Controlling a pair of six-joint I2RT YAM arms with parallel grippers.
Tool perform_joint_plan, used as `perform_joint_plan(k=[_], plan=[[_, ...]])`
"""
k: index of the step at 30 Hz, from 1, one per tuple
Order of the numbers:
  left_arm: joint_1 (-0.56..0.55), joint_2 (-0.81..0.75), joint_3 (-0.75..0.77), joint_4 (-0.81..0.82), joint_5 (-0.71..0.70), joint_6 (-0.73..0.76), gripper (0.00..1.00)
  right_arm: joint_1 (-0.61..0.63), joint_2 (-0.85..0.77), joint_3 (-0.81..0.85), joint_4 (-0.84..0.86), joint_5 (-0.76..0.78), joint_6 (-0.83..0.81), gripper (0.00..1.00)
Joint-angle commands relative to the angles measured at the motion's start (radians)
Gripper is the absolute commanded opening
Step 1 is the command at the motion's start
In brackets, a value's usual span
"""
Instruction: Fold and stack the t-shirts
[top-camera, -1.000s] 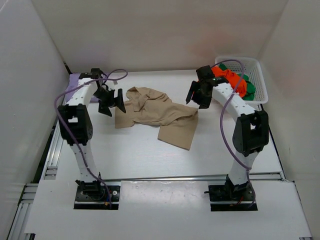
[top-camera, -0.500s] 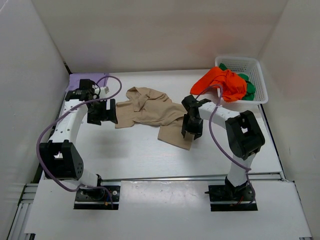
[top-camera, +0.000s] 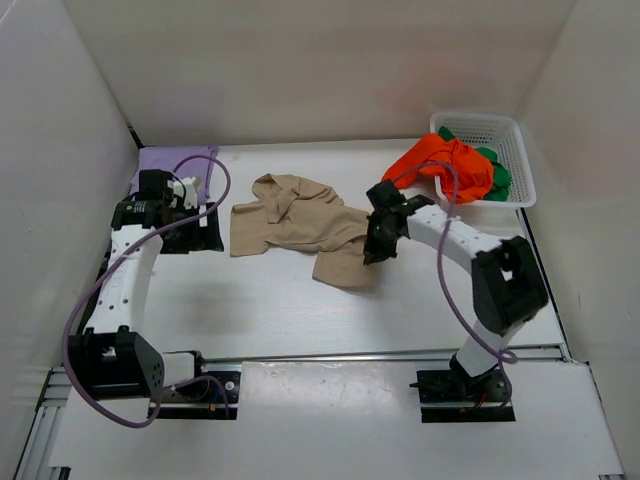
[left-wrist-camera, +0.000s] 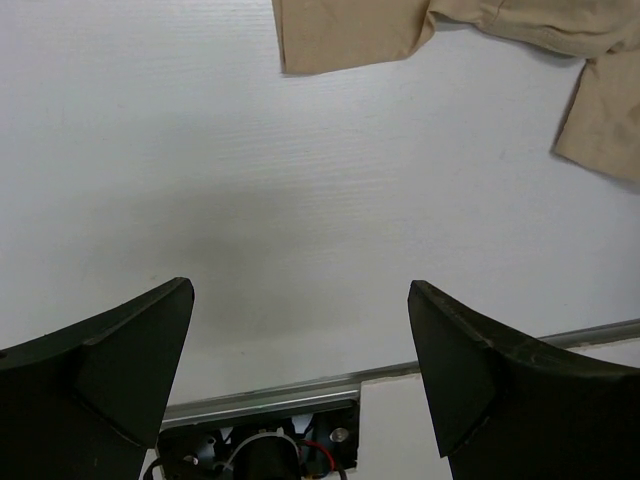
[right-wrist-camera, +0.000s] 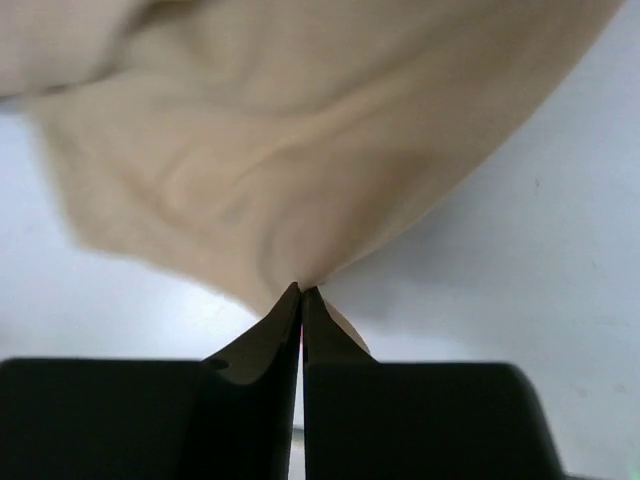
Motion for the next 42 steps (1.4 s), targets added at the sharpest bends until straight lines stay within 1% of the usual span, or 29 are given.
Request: perform_joint_plan(k=[1,3,4,5,8,9,10,13,17,20,22,24,26,27,29,30,31,34,36,38,39,40,42], plan=[[0.014,-0.056,-0.022,0.009,-0.022,0.004,1.00,0.033,-0.224,0.171,0.014,-0.026,-0.060,0.01],[0.023,-0.069,-0.022,-0.004,-0.022,0.004,1.00,0.067,-0.281,0.303,0.023,0.006,-0.107,0.01],[0.023,-0.078,-0.022,-0.013,-0.013,0.004,1.00,0.100,-0.318,0.463,0.032,0.018,-0.133,0.01],[0.023,-0.078,-0.013,-0.013,-0.013,0.004,1.00,0.116,-0.329,0.545,0.047,0.018,-0.175,0.01],[0.023,-0.078,0.007,-0.031,-0.004,0.004,1.00,0.169,-0.354,0.781,0.159,0.040,-0.215,0.01],[0.023,-0.078,0.007,-0.031,-0.004,0.004,1.00,0.180,-0.354,0.805,0.202,0.040,-0.215,0.01],[0.023,-0.078,0.018,-0.042,-0.004,0.004,1.00,0.200,-0.367,0.814,0.286,0.040,-0.215,0.01],[0.023,-0.078,0.030,-0.042,-0.004,0.004,1.00,0.235,-0.380,0.814,0.387,0.052,-0.204,0.01],[0.023,-0.078,0.051,-0.063,0.005,0.004,1.00,0.281,-0.354,0.814,0.463,0.008,-0.161,0.01],[0.023,-0.066,0.071,-0.073,0.023,0.004,1.00,0.312,-0.308,0.865,0.481,-0.024,-0.176,0.01],[0.023,-0.056,0.084,-0.073,0.024,0.004,1.00,0.326,-0.260,0.894,0.451,0.032,-0.187,0.01],[0.023,-0.044,0.084,-0.073,0.033,0.004,1.00,0.306,-0.190,0.976,0.342,0.133,-0.157,0.01],[0.023,-0.035,0.084,-0.082,0.033,0.004,1.00,0.283,-0.138,1.052,0.249,0.176,-0.128,0.01],[0.023,-0.035,0.084,-0.082,0.042,0.004,1.00,0.283,-0.104,1.091,0.236,0.199,-0.115,0.01],[0.023,-0.035,0.084,-0.082,0.042,0.004,1.00,0.274,-0.090,1.092,0.236,0.276,-0.104,0.01],[0.023,-0.035,0.084,-0.082,0.042,0.004,1.00,0.274,-0.090,1.092,0.216,0.401,-0.104,0.01],[0.023,-0.026,0.084,-0.082,0.042,0.004,1.00,0.260,-0.081,1.092,0.199,0.461,-0.076,0.01],[0.023,-0.026,0.084,-0.082,0.042,0.004,1.00,0.194,-0.081,1.083,0.112,0.617,-0.014,0.01],[0.023,-0.026,0.084,-0.082,0.042,0.004,1.00,0.156,-0.091,1.055,0.057,0.705,-0.014,0.01],[-0.019,-0.015,0.107,-0.091,0.042,0.004,1.00,0.119,-0.117,1.014,0.044,0.793,-0.032,0.01],[-0.045,-0.003,0.116,-0.100,0.042,0.004,1.00,0.102,-0.118,0.967,0.028,0.848,-0.032,0.01],[-0.114,0.006,0.125,-0.123,0.042,0.004,1.00,0.060,-0.127,0.952,-0.024,0.848,-0.013,0.01],[-0.199,0.020,0.139,-0.123,0.042,0.004,1.00,0.021,-0.136,0.911,-0.110,0.787,0.030,0.01]])
